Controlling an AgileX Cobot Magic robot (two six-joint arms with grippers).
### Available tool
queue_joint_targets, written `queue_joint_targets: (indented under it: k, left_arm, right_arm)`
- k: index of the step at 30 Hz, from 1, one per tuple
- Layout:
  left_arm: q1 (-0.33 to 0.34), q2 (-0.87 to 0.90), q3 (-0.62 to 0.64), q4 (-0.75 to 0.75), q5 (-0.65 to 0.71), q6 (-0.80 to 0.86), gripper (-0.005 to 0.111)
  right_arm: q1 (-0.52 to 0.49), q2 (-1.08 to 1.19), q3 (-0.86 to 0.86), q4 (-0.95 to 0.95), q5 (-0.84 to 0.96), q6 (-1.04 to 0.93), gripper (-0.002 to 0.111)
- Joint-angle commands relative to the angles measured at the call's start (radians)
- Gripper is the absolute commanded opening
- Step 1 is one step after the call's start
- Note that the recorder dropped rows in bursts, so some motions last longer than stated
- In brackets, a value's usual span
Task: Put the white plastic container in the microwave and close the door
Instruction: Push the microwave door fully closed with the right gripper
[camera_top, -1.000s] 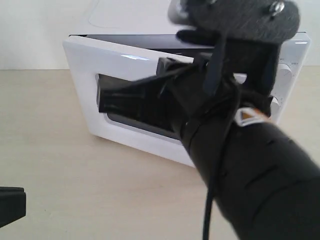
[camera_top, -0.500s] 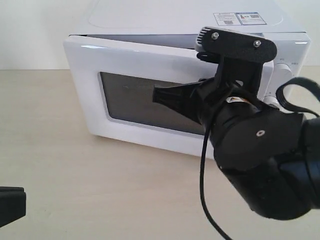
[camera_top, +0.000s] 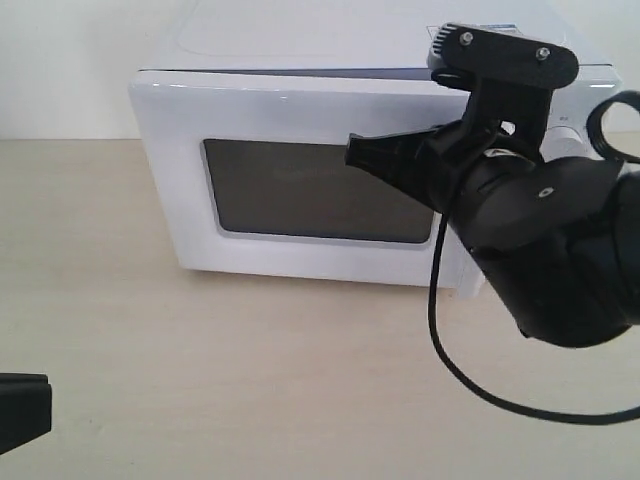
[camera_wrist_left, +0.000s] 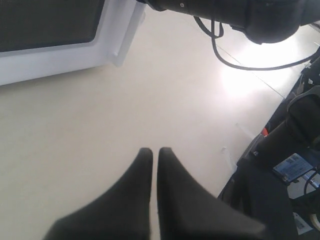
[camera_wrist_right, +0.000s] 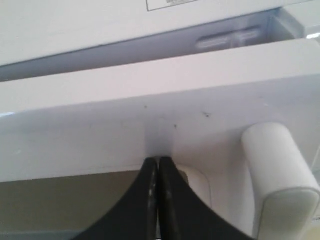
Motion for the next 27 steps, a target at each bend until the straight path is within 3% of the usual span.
queue_joint_targets:
  k: [1, 18, 27]
  left_arm:
    - [-0.006, -0.003, 0.004, 0.004, -0.005, -0.006, 0.004]
    - [-0.006, -0.003, 0.004, -0.001, 0.000, -0.006, 0.004]
    - [-0.006, -0.003, 0.004, -0.001, 0.000, -0.006, 0.004]
  right_arm:
    - [-0.017, 0.026, -0.042, -0.024, 0.026, -0.033, 0.000]
    - [-0.025, 0.091, -0.118, -0.023, -0.032, -0.100, 0.000]
    - [-0.083, 0.091, -0.118, -0.034, 0.052, -0.107, 0.000]
